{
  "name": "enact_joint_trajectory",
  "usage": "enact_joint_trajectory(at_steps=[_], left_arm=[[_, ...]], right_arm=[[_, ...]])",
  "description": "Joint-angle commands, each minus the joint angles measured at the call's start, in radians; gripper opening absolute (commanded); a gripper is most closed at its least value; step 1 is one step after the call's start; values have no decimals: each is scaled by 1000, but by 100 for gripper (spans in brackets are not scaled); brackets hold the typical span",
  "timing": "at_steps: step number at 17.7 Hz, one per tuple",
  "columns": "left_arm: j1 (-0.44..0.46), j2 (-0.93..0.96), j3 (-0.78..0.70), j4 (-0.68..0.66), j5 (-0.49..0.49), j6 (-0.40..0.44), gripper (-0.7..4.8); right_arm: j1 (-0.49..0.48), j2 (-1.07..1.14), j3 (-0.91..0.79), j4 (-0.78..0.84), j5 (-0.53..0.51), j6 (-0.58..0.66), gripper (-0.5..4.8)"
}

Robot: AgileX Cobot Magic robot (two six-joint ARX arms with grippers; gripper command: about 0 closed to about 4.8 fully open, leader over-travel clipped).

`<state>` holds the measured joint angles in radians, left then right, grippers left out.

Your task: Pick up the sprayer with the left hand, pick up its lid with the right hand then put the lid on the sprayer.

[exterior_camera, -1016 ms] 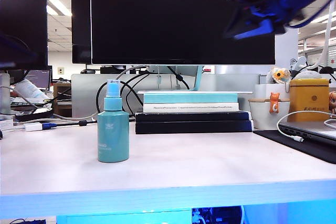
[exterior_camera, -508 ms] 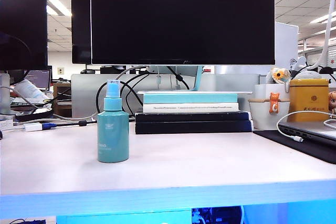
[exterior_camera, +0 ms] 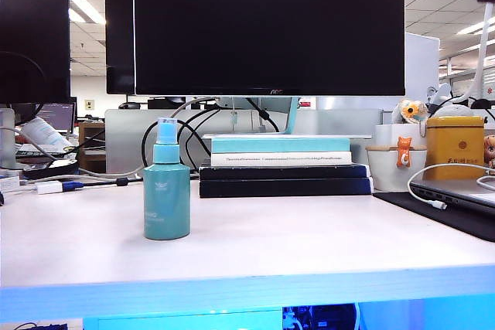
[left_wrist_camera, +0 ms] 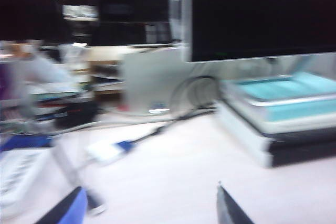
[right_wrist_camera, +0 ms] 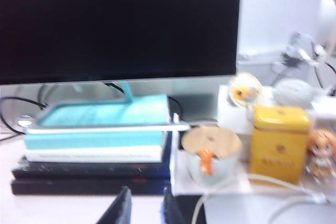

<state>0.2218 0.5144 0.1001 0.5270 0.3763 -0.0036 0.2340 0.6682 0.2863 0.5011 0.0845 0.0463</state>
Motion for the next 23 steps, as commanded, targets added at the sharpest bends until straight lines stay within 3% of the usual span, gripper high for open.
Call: enact_joint_trajectory(at_steps=[1,4,10,11,13,18,21,23], left_arm=[[0,-119,1,-165,-87,16,330],[0,-211,0,-243,-120,10,298],[-14,-246,-11,-291,-101,-38,294],[-106,-247,-11,-301,-124,-27,272],[-195,-248,-11,-328,-185,13,271],[-429,-248,-11,-384,-451,119,271],[-470,-254,-11,-378,-475,136,271],[-468,-373,-73,-365,-454,169,235]], right_arm=[[0,-33,-28,-5,12,48,80],[-4,-113,-54,-83,33,45,19],[-54,-337,-57,-364,18,37,6],[-52,-401,-85,-372,18,63,-1],[-52,-425,-115,-373,18,64,-1],[-50,-438,-175,-374,16,67,-1],[-50,-438,-183,-377,-40,54,-1],[-51,-438,-224,-360,-64,47,-1]])
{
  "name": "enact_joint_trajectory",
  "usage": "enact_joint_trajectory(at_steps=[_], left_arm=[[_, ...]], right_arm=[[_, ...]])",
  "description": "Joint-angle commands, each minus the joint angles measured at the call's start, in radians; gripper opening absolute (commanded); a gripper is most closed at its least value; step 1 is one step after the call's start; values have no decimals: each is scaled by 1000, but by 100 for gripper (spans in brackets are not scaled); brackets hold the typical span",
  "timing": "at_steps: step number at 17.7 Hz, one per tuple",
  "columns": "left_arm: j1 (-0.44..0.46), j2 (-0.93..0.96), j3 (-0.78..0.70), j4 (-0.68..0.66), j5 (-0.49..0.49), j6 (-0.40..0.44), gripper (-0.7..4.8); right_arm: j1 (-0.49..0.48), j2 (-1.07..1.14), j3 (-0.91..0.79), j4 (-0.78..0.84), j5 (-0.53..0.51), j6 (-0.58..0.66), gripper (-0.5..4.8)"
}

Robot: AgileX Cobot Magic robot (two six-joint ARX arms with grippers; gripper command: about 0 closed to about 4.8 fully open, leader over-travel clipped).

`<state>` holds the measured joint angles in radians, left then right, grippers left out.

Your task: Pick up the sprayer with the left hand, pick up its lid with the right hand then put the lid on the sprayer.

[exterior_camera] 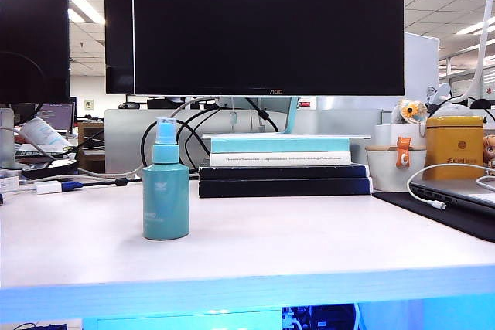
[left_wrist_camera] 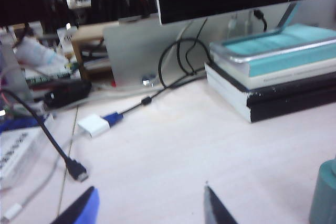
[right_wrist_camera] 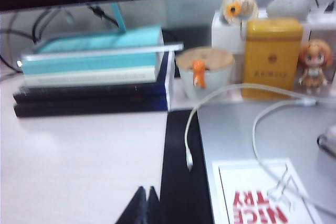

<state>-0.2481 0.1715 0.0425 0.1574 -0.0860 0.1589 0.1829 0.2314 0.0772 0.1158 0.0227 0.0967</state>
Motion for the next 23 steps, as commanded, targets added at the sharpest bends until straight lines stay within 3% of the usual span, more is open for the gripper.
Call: enact_joint_trajectory(at_steps=[1,2,6,8,9,13,15,17,23], left_arm=[[2,-43,-24,-6,8,7,235],[2,-54,-32,-19,8,6,235],[2,-66,-35,-59,48,23,144],[3,-66,-35,-85,48,41,8],[3,-66,-35,-106,45,42,-5],[4,-66,-35,-111,44,41,-1],[4,-66,-33,-111,43,-16,-1],[4,-66,-34,-90,116,-2,12],[4,-66,-34,-90,113,-24,13]], right_arm=[[0,-2,-20,27,-3,-3,-1],[0,-2,-24,30,-2,-3,-1],[0,-1,-69,39,-3,10,-1],[0,-1,-71,14,-3,16,-1],[0,-1,-71,16,3,16,-1],[0,-1,-71,-15,1,16,-1],[0,-1,-71,-15,1,16,0],[0,-1,-71,-15,0,16,-1],[1,-1,-71,-15,1,16,-1]])
